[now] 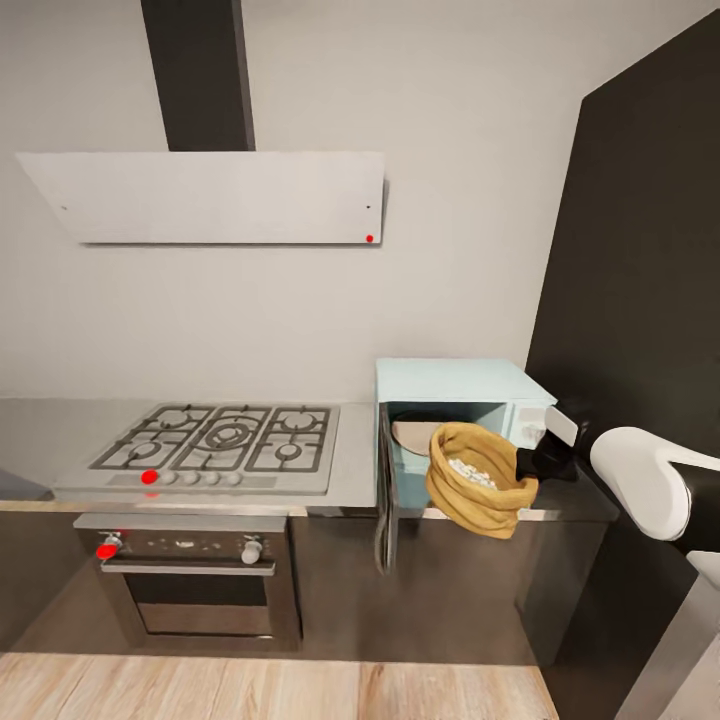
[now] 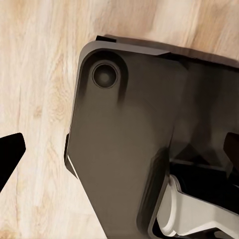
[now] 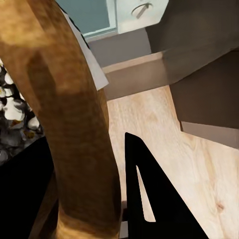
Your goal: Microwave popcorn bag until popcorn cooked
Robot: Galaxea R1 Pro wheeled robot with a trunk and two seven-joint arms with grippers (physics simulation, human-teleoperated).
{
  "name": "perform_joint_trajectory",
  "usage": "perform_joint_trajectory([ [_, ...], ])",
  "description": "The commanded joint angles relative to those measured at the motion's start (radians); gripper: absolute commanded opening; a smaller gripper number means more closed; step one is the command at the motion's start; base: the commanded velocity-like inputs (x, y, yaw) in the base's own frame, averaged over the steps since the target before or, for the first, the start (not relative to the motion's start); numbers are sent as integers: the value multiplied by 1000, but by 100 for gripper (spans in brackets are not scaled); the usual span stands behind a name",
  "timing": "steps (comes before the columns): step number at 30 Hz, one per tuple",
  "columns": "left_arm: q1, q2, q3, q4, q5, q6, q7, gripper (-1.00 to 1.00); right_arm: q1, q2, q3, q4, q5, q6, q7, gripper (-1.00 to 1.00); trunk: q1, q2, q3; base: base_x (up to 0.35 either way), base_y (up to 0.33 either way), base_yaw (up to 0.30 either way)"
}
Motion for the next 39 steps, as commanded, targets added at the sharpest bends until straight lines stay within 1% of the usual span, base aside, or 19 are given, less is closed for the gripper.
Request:
perform_joint_trajectory([
  [1,0,0,5,0,1,-1,0,100,-1,0,-31,2,0,0,-11,-100,0,-1,-1,0,0,0],
  [3,0,0,5,0,1,-1,0,100,-1,0,-73,2,0,-1,-21,-100,0,-1,-1,0,0,0],
  [4,0,0,5,0,1,-1,0,100,-1,1,-125,2,-1,-1,-42,-100,0,-1,-1,0,0,0],
  [5,0,0,5,0,1,-1,0,100,-1,7,-152,2,-1,-2,-66,-100,0,-1,-1,0,0,0],
  [9,0,0,5,0,1,-1,0,100,-1,21,-191,2,-1,-22,-137,-100,0,-1,-1,0,0,0],
  [11,0,0,5,0,1,-1,0,100,-1,22,-236,2,0,-35,-186,-100,0,-1,-1,0,0,0],
  [12,0,0,5,0,1,-1,0,100,-1,23,-264,2,0,-38,-225,-100,0,-1,-1,0,0,0],
  [13,0,0,5,0,1,-1,0,100,-1,23,-314,2,-1,-44,-304,-100,0,-1,-1,0,0,0],
  [16,0,0,5,0,1,-1,0,100,-1,27,-495,2,-4,-113,-564,-100,0,-1,-1,0,0,0],
  [18,0,0,5,0,1,-1,0,100,-1,27,-533,2,-4,-129,-608,-100,0,-1,-1,0,0,0],
  [23,0,0,5,0,1,-1,0,100,-1,27,-590,3,-4,-136,-647,-100,0,-1,-1,0,0,0],
  [24,0,0,5,0,1,-1,0,100,-1,27,-618,2,-4,-136,-680,-100,0,-1,-1,0,0,0],
  [25,0,0,5,0,1,-1,0,100,-1,27,-679,3,-4,-137,-745,-100,0,-1,-1,0,0,0],
  [27,0,0,5,0,1,-1,0,100,-1,27,-751,2,-4,-156,-784,-100,0,-1,-1,0,0,0],
  [28,0,0,5,0,1,-1,0,100,-1,27,-771,2,-4,-173,-797,-100,0,-1,-1,0,0,0],
  [31,0,0,5,0,1,-1,0,100,-1,27,-791,2,-4,-202,-841,-100,0,-1,-1,0,0,0],
  [34,0,0,5,0,1,0,0,100,-1,29,-804,3,-4,-206,-853,-100,0,-1,-1,0,0,0],
  [38,0,0,5,0,1,1,0,100,-1,36,-811,3,-4,-209,-872,-100,0,-1,-1,0,0,0],
  [39,0,0,5,0,1,1,0,100,-1,41,-812,3,-4,-210,-879,-100,0,-1,-1,0,0,0],
])
